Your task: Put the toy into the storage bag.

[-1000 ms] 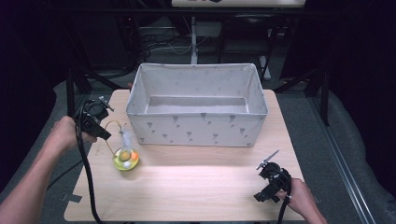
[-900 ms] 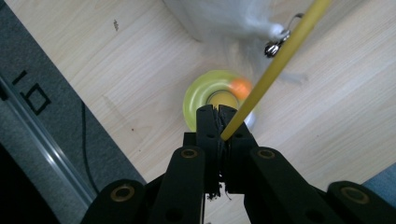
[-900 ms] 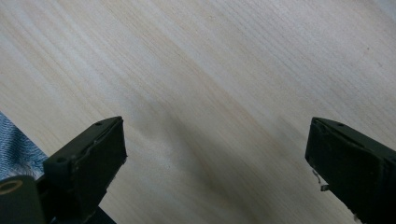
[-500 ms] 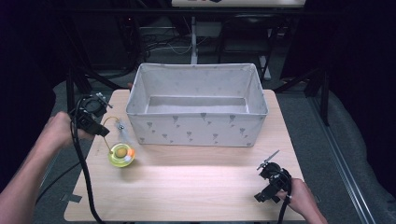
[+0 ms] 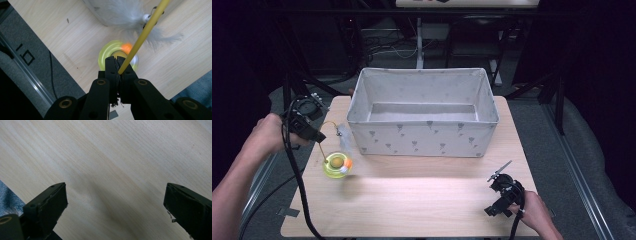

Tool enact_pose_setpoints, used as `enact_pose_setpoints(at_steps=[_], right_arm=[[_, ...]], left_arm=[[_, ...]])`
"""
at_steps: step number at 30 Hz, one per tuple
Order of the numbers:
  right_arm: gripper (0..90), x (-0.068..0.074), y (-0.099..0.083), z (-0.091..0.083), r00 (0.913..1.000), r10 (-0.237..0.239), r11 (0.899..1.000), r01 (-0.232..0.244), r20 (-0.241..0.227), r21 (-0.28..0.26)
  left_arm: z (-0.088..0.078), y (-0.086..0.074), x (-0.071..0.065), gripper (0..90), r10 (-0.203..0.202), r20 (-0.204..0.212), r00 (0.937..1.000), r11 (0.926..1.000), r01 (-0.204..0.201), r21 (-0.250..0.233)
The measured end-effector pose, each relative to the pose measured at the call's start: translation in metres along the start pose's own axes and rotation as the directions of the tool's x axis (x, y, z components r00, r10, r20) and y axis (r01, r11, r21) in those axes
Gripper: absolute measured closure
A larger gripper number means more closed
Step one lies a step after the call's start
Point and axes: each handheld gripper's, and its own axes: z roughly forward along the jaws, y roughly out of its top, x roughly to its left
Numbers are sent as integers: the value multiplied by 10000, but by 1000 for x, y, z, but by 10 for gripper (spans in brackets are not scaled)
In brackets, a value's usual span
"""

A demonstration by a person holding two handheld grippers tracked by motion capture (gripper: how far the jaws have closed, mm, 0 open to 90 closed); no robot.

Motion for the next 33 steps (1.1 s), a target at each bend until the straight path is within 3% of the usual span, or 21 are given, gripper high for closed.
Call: enact_pose_setpoints(at_steps=[14,15,19,33], right_arm=[[46,0,0,0,10000,22,10000,-23,-44,-77],[46,-1,0,-1,9999,-118,9999,119,-13,92],[46,0,-1,0,9999,94,9999,-96,-132,-126],[46,0,0,0,10000,0,10000,-1,-43,-68]], left_arm=[[-21,7,5,878,38,-162,9999,10000,-38,-13],[-22,7,5,878,20,-121,9999,10000,-20,-23],[-27,8,8,878,0,-100,10000,10000,0,-46],[-51,15,16,877,-22,-499,9988,9997,9,-259]])
